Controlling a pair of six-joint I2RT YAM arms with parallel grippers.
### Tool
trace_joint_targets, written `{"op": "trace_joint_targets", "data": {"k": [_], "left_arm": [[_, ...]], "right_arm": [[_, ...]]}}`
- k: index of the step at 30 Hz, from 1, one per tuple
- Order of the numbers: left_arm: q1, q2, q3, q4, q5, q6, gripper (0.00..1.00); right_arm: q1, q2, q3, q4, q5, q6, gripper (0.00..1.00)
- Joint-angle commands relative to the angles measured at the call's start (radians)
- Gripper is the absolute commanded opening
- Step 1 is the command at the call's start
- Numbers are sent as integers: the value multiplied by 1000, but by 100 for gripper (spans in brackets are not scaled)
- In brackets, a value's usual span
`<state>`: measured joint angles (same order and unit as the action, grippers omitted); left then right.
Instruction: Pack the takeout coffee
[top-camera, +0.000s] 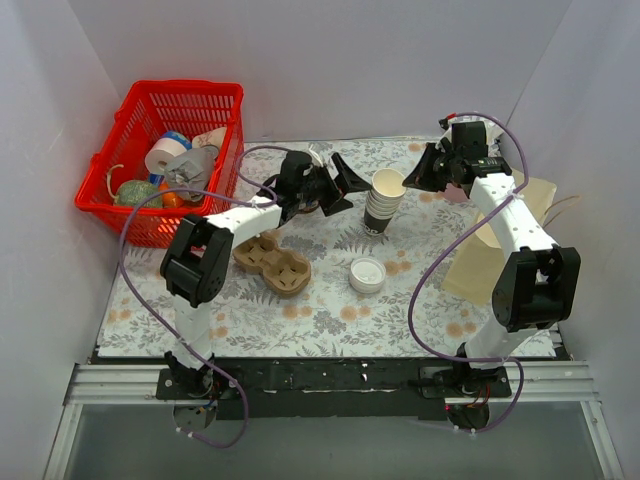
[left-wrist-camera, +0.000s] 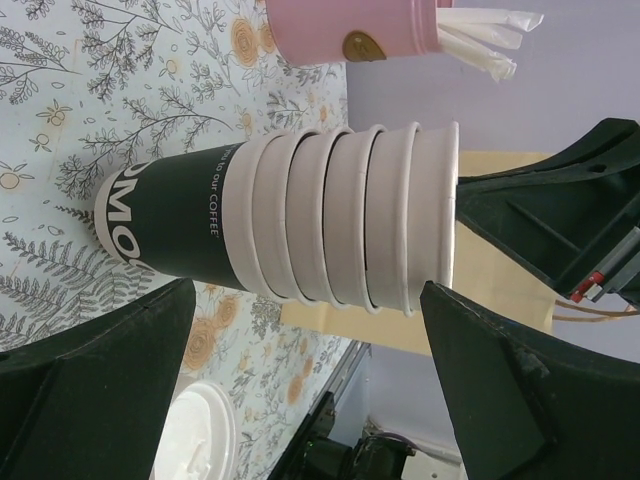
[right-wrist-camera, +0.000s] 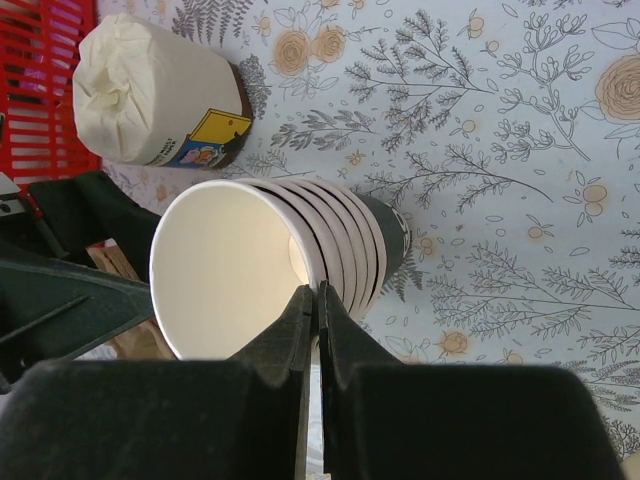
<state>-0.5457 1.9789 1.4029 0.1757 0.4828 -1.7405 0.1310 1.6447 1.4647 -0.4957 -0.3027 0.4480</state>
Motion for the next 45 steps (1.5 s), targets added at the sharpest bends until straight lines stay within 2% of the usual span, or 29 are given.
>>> {"op": "trace_joint_targets", "data": {"k": [1,8,15,20,28,37,41,45], "left_arm": [[-17,26,36,-8,17,18,98],[-30,47,59,-54,-10,39,98],[-33,47,71,-108,-39,55,98],[-34,37,88,-117,-52,68,98],[-33,49,166,-147,-41,84,98],[-45,40,265,-162,-44,85,98],[-46,-26,243,-170,-59,90,98],[-63,-153,170,-208,-163,116,98]], "right_arm": [[-4,0,19,45,-44,4,1],[-4,-20,13,86,-119,18,1],[-4,-52,-24,184,-213,115,1],[-5,-75,6,166,-162,103,1],[-8,-92,172,54,-24,55,1],[-8,-160,230,0,95,17,1],[-8,-236,233,-23,79,-6,1],[1,-334,134,-49,36,-23,1]]}}
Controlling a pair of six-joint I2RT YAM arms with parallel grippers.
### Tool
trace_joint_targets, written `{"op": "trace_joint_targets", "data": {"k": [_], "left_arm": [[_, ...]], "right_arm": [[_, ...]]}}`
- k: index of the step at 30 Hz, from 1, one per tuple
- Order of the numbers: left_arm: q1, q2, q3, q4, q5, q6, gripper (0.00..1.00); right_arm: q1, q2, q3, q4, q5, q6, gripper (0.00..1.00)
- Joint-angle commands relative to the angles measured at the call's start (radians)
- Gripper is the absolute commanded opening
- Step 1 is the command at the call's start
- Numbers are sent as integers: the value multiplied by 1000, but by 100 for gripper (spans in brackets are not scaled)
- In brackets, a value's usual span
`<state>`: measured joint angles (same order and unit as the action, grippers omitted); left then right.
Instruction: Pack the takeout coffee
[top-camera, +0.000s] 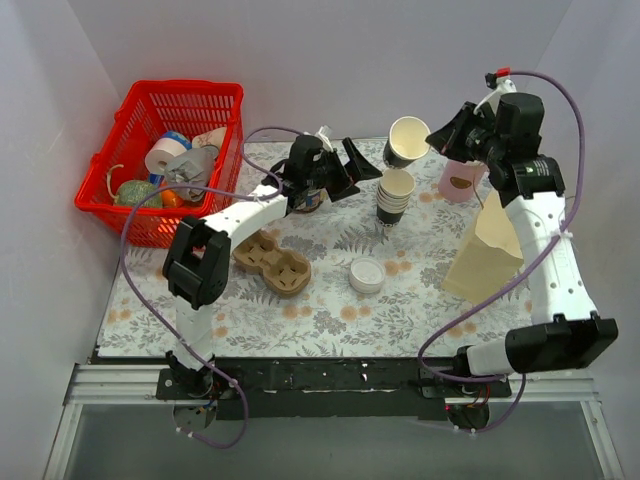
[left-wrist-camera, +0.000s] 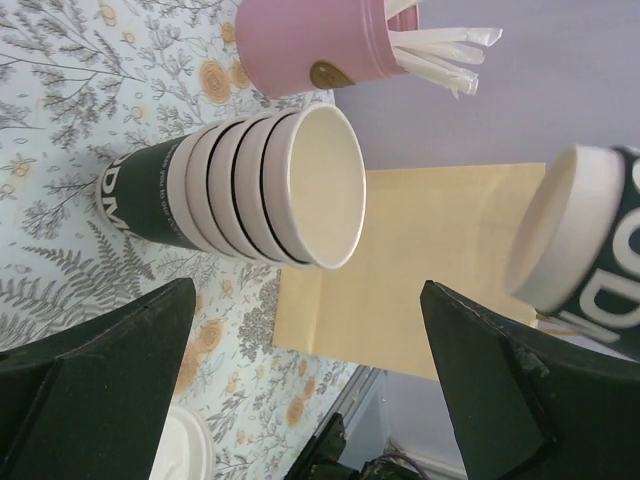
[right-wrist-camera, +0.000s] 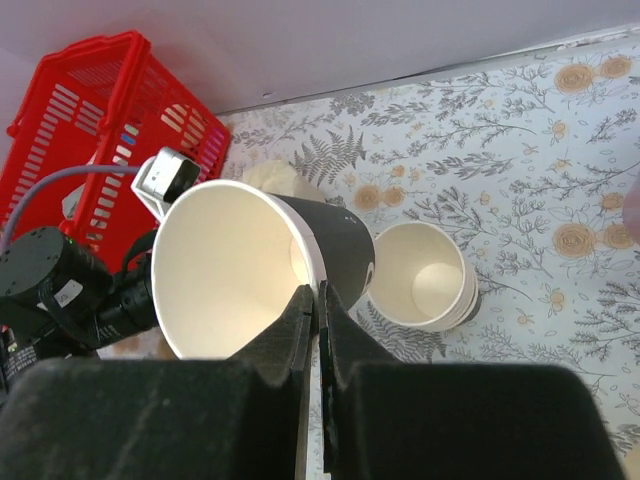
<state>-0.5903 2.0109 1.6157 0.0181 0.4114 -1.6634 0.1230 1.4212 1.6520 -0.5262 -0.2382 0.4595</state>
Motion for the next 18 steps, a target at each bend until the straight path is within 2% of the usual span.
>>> {"op": "trace_joint_targets", "data": {"k": [1,3,4,5,6,8,10,11,13,15,18], "left_arm": [[-17,-219,-94,-64,-138,56,98],[-19,-350,-157,-139,-216,86,98],[-19,-400,-206,-162,-315,99,98],[-17,-464,-293,-202,-350,112,98],[-19,-574,-345,-217,-385,128,98],[-17,-697,-477,-274,-439,146,98],[-19,-861,-539,-338,-460,157,98],[-19,-909,-610,-403,-492,154,98],[-20,-1071,-690,-443,-532,123,98],[-19,-1168,-773,-495,-565,94,98],[-17,-1311,-844,-558,-569,61,98]], "right_arm": [[15,-135,-78,-23,-44,-39,1],[55,-206,-136,-44,-36,-48,1],[79,-231,-202,-43,-17,-47,1],[114,-278,-237,-41,6,-48,1],[204,-301,-274,-34,34,-36,1],[297,-341,-385,-23,60,-35,1],[427,-357,-492,-15,117,-4,1],[466,-357,-527,-5,126,7,1],[562,-344,-586,37,111,34,1],[657,-328,-655,94,120,45,1],[765,-263,-684,104,220,44,1]]}}
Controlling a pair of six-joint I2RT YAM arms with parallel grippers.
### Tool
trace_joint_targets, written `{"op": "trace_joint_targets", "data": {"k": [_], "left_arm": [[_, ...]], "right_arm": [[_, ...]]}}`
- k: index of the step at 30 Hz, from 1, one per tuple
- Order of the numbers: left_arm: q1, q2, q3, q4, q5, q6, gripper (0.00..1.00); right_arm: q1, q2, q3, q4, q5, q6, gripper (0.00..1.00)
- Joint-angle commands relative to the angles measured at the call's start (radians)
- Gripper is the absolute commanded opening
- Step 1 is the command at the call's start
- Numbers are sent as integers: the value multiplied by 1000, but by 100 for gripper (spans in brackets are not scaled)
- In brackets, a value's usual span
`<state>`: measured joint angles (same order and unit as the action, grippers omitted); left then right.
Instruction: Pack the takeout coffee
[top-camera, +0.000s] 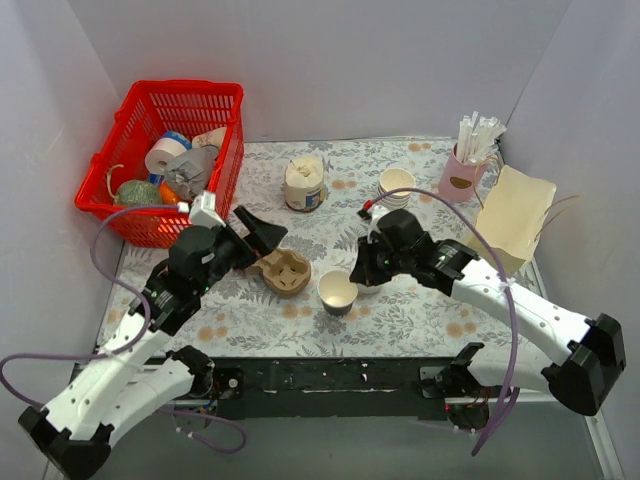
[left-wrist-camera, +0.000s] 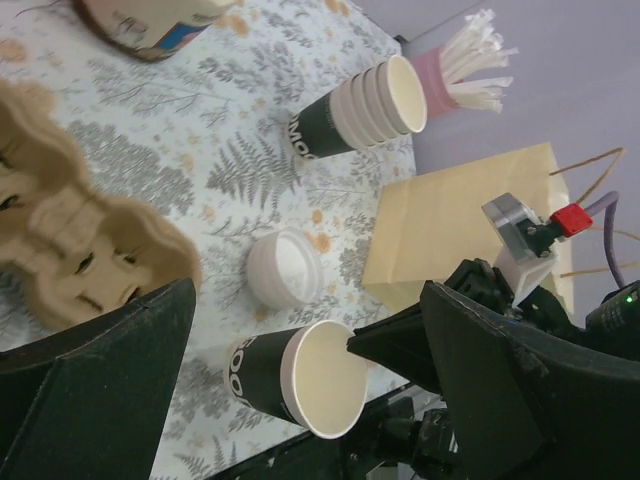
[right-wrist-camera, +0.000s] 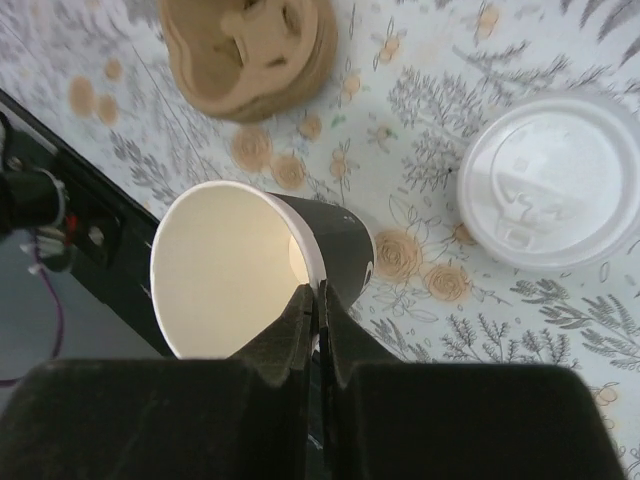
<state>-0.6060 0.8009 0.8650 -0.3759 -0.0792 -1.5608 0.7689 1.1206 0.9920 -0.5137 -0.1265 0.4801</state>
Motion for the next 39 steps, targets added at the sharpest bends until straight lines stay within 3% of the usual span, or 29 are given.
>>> {"op": "trace_joint_targets", "data": {"k": [1,4,11,15,19,25,29,32,39], "left_arm": [[-1,-132,-106,-176,-80,-51,98],[-1,-189,-127,-222,-96,-70,98],[-3,-164,-116,-267,-90,-70,98],[-3,-144,-115,-268,-85,-62,98],[-1,-146,-110,-267,-62,-53,98],[-1,-167,-112,-274,-60,-47,98],[-1,-169,-103,-293,-67,-48,98],[-1,-166,-101,-301,-82,-61,98],[-3,-152,-92,-339,-123,-74,98]], "right_arm": [[139,69,-33,102,122,23,1],[182,116,-67,156,154,31,1],[204,120,-110,193,232,51,4],[204,114,-121,182,246,54,18],[204,75,-92,141,284,37,44],[195,21,-55,94,391,-67,61],[124,44,-20,20,397,-228,59],[54,106,22,12,240,-296,54],[9,245,89,-2,137,-291,44]]}}
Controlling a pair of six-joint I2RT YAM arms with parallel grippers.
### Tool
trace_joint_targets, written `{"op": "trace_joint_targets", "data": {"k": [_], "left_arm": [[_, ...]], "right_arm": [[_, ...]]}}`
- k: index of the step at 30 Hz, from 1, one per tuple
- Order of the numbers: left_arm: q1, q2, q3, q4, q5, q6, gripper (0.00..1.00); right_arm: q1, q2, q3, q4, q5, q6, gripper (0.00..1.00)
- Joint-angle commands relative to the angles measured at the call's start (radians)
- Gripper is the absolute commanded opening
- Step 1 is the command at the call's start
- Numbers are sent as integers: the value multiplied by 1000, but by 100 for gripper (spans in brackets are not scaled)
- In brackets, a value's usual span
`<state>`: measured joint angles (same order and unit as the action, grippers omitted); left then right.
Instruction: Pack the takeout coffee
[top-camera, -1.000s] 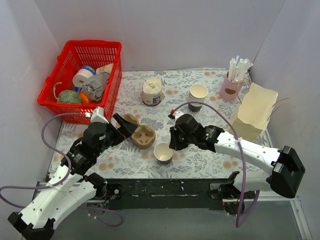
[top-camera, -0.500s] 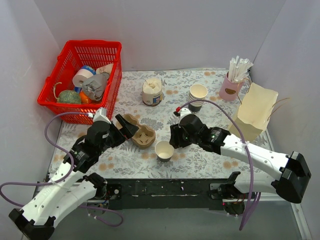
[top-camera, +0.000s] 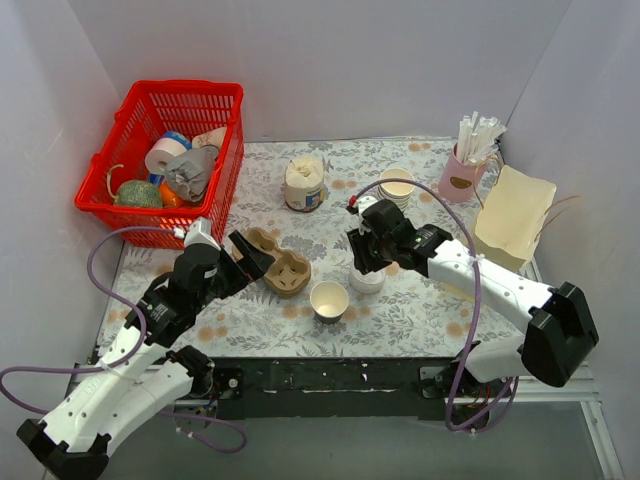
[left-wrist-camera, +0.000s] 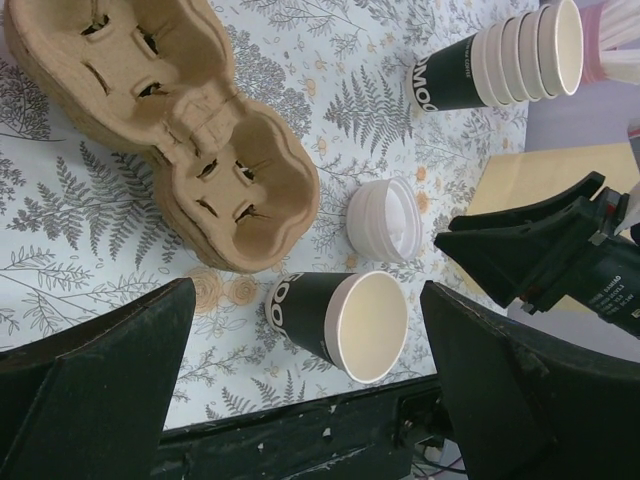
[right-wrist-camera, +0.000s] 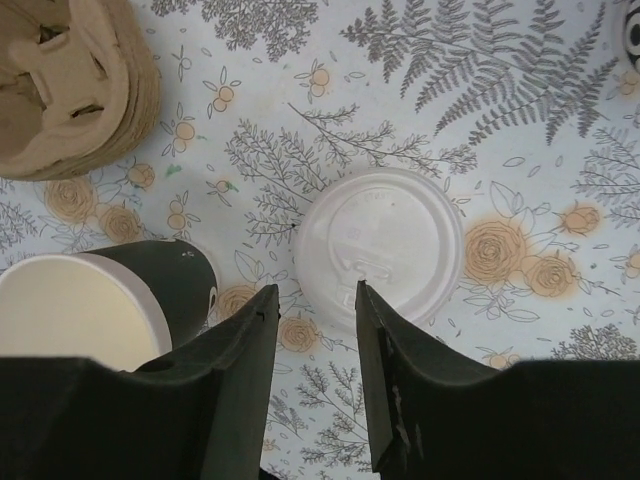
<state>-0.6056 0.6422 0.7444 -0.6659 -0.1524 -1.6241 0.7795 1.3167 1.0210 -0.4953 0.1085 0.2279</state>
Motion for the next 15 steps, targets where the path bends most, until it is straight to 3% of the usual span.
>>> {"op": "trace_joint_targets", "data": {"k": [1,15], "left_arm": [[-3,11,32,-54,-52,-11,98],[-2,14,23,-49,-45,-11,98]], "right_arm": [[-2,76,67,-20,-101,-35,44],[-2,210,102,-19,-101,-5,37]]}}
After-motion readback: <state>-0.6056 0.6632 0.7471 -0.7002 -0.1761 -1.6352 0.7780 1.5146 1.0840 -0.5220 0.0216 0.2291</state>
